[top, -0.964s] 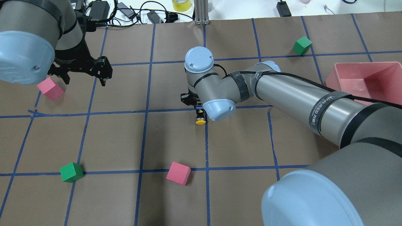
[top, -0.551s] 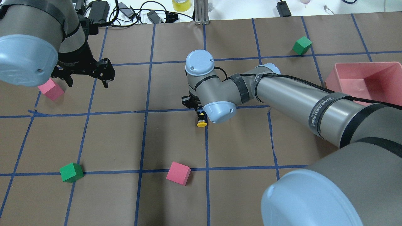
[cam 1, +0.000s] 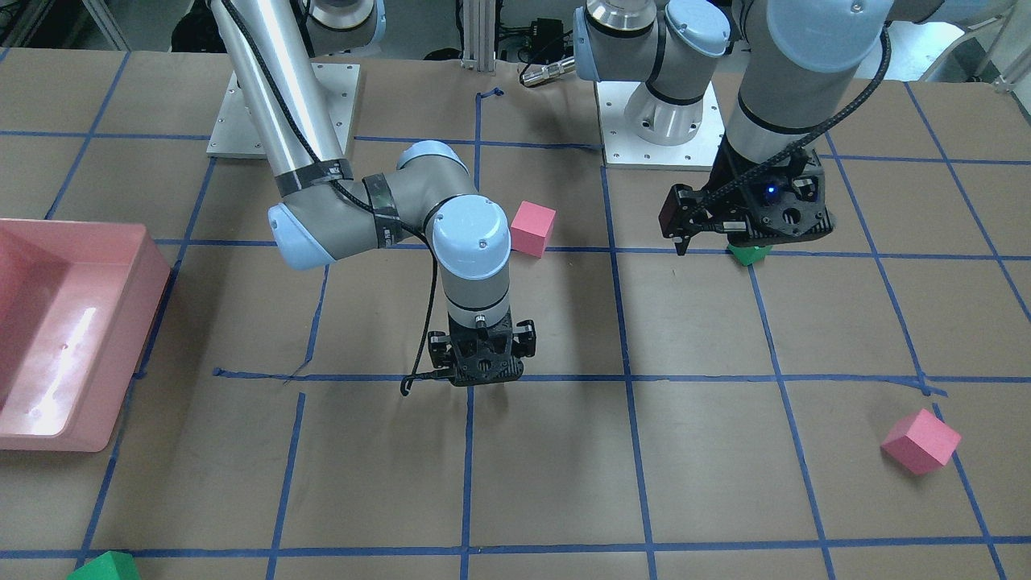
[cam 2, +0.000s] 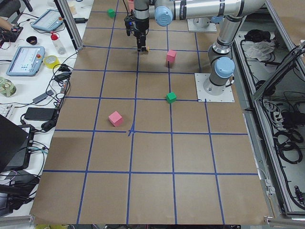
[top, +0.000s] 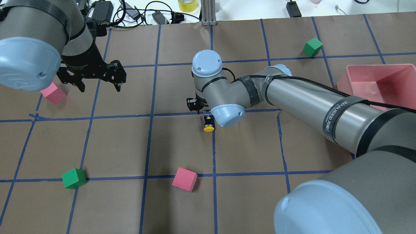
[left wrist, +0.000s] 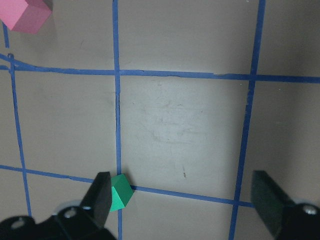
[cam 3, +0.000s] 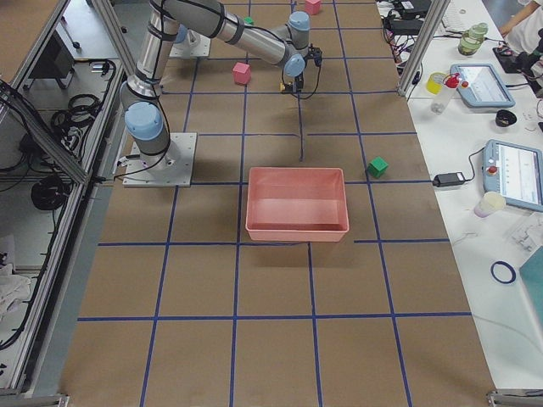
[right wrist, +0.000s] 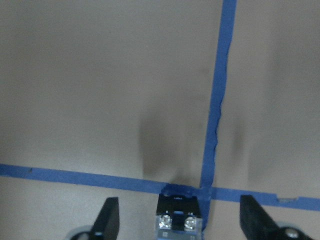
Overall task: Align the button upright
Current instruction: 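Reach the left gripper to the lying switch while the right arm withdraws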
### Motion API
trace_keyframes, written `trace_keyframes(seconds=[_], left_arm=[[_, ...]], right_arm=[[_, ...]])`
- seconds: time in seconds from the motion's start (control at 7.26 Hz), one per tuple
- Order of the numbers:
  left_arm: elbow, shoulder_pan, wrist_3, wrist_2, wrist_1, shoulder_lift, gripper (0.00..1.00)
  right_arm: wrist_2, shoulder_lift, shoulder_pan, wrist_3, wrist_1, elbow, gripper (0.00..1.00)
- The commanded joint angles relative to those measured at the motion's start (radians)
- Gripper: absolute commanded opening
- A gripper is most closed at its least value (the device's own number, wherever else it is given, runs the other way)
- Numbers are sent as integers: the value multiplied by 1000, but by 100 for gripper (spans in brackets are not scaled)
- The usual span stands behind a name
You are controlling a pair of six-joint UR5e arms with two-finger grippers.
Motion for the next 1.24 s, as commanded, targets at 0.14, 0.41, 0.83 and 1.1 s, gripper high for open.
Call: trace_keyframes(seconds=[0.14,0.41,0.83,1.1], left_arm=[[-6,-21,-96,-115,-1,14,100],[-68,-111,-191,-151,146,-8,100],[-280,-213,-337,-145,625,-35,100],[-364,-268,-423,-139,847,-99,100]], right_arm=[[3,-205,-147,-133,295,-9,100],[65,-324,-313,-325,506,-21,100],[33,-598,-412,-405,679,-53,100],[8,-571,-403,-402,765,-171,100]])
